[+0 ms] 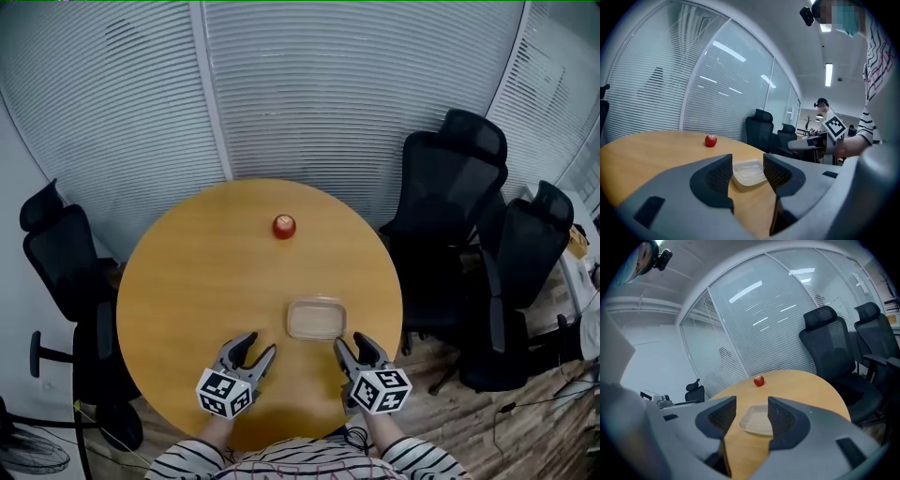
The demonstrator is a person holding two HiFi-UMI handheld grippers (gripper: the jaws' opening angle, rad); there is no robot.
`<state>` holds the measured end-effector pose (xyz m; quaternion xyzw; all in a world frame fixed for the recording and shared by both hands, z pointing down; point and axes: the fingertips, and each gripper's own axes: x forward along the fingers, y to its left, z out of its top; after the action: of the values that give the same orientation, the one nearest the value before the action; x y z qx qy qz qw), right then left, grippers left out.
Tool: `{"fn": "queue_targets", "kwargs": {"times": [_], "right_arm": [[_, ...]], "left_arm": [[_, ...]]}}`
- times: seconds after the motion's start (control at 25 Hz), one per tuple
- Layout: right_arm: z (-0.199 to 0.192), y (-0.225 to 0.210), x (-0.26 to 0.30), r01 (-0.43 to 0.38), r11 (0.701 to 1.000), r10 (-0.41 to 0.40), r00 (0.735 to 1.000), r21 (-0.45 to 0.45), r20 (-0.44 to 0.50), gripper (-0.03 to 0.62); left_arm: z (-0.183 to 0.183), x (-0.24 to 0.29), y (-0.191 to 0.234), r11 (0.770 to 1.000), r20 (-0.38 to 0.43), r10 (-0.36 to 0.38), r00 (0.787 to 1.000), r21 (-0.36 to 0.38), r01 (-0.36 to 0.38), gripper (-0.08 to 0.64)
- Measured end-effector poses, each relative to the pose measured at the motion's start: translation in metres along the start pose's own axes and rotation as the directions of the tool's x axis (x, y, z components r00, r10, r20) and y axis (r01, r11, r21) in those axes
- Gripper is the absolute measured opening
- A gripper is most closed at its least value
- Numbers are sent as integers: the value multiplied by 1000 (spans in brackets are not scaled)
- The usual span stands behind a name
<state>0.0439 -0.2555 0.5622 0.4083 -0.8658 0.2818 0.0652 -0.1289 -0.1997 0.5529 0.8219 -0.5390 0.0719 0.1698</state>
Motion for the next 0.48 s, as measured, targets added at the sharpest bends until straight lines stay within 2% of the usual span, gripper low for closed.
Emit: {"fn": "queue_targets", "kwargs": {"times": [0.48], "right_arm": [[-14,-56,58,10,1000,-11,997,-4,-82,218]], "left_arm": [[-37,78,24,998,-88,18,996,-56,-23,183]]}}
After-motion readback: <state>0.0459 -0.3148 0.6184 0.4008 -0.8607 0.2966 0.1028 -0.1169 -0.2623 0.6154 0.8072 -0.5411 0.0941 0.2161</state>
